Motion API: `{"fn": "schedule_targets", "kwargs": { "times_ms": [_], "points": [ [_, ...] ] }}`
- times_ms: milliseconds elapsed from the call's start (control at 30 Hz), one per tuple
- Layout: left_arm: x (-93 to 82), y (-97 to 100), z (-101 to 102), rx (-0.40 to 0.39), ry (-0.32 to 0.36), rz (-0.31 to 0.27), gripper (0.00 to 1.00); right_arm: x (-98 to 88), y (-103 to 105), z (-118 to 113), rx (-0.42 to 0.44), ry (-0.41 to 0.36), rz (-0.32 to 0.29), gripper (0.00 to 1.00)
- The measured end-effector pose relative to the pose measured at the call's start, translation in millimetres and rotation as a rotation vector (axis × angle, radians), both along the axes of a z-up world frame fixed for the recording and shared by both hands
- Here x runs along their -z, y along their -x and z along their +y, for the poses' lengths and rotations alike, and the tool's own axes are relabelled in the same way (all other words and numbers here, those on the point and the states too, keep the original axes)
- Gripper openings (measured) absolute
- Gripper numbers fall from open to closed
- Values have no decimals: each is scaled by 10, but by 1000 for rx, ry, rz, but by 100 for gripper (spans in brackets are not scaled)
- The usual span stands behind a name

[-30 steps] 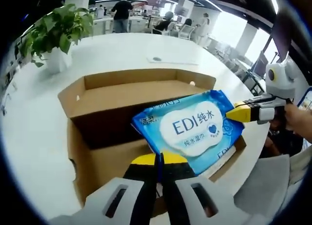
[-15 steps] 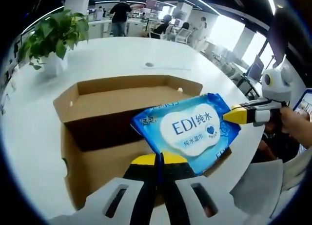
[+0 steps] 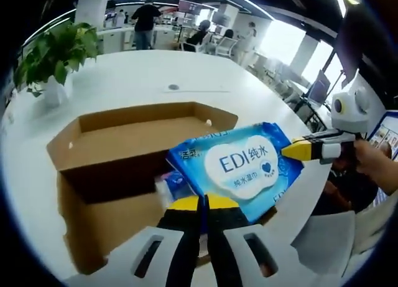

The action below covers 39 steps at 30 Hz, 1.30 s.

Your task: Operate the shoe box by opening the lid, removing the specified soft item, and placing it in the target area until the item is outside and the box remains undamaged.

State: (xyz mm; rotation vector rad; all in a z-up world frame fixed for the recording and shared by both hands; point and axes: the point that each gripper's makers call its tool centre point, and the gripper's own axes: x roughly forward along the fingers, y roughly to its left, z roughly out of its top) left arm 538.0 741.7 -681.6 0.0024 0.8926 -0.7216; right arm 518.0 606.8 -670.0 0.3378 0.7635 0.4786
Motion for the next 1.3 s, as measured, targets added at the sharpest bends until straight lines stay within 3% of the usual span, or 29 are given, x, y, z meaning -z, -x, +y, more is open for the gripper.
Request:
{"fn": "schedule_targets", "kwargs": {
  "times_ms": [867,1300],
  "points": [
    [-99,-14,-836,66,38,-23,0,-31,56,-815,89,3,10,0],
    [-114,20,-1157,80,61,-29,0,-12,62,-1152,113,19,10,0]
  ]
}}
